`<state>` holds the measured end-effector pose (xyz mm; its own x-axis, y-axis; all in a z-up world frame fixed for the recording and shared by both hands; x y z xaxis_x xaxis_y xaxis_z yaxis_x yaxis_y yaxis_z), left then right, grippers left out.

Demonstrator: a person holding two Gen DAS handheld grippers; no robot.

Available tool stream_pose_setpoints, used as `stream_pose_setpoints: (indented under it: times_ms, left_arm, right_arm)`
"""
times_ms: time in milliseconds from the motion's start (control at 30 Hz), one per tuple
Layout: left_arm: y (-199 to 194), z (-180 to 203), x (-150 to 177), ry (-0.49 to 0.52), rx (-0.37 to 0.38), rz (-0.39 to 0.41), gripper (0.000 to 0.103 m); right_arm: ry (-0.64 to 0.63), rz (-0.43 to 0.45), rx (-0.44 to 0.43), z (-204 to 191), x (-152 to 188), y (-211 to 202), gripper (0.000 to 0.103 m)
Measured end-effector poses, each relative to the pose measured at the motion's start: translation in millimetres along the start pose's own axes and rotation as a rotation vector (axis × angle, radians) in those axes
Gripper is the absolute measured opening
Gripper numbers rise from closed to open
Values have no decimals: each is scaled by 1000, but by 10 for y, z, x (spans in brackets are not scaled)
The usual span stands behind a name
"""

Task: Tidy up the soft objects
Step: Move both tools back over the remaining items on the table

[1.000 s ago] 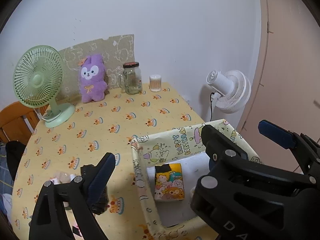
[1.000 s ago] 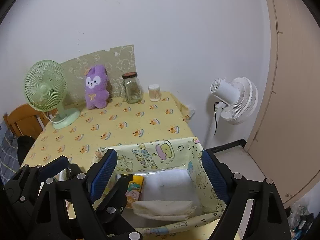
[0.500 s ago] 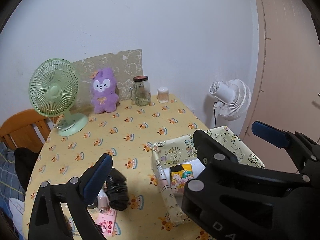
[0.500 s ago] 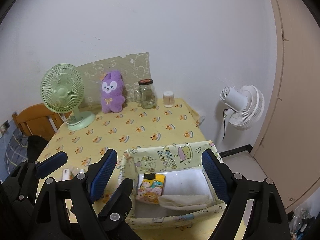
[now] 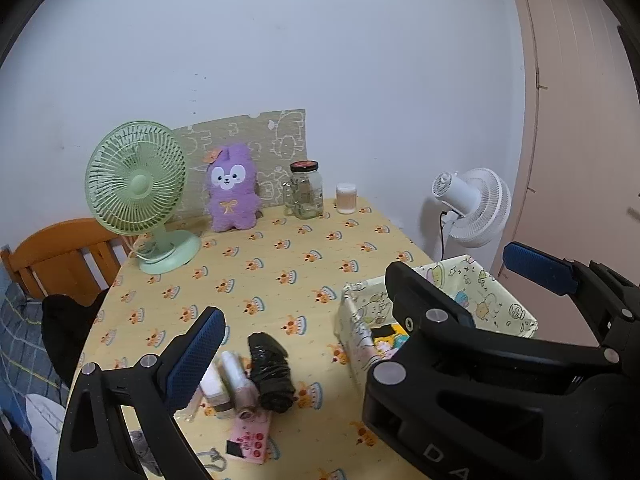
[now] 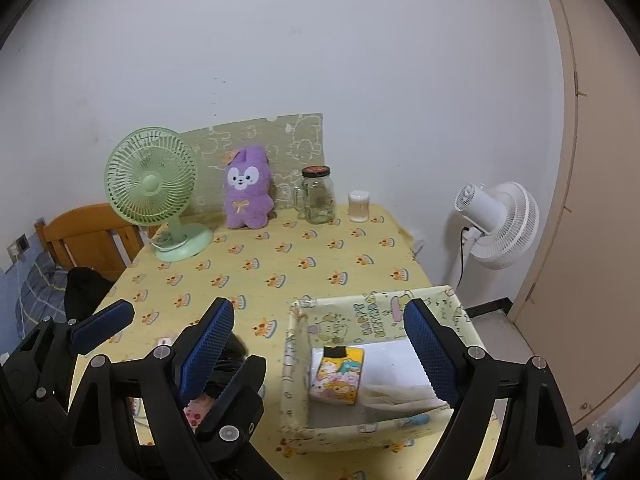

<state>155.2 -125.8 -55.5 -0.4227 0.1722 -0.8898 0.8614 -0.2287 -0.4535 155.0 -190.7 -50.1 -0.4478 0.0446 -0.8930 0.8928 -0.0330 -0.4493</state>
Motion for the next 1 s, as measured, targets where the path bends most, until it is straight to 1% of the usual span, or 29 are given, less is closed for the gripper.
stream_pose_setpoints:
  times_ms: [133, 333, 533, 733, 1000]
  left_arm:
    - [-50, -117, 22, -8, -11, 12, 101]
    - [-106, -297, 94, -30, -31, 7, 101]
    - [-130, -462, 157, -45, -50, 5, 101]
    - [-166, -605, 226, -59, -69, 23, 99]
    - [-131, -782, 429, -68, -100, -4, 99]
  right_arm:
    - [-10, 5, -10, -136, 9, -14, 89]
    - [-32, 0, -30, -325, 35, -4, 89]
    - [-32, -6, -47, -489, 83, 24, 92]
    - [-35, 1, -74, -645, 132, 39, 95]
    - [-33, -22, -85, -824, 306, 130, 98]
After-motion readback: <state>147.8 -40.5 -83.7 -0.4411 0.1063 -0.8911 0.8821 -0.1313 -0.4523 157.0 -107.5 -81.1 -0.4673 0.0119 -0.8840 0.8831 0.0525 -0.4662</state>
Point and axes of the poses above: each gripper's, at about its wrist camera, not at the fingertips, and y roughly the way its jaws point, z to its right, x to its underside, the point moved 9 cm from there along y, roughly the way its jaws point, and after that the axes turned 4 degrees about z, right-handed, at the moved point
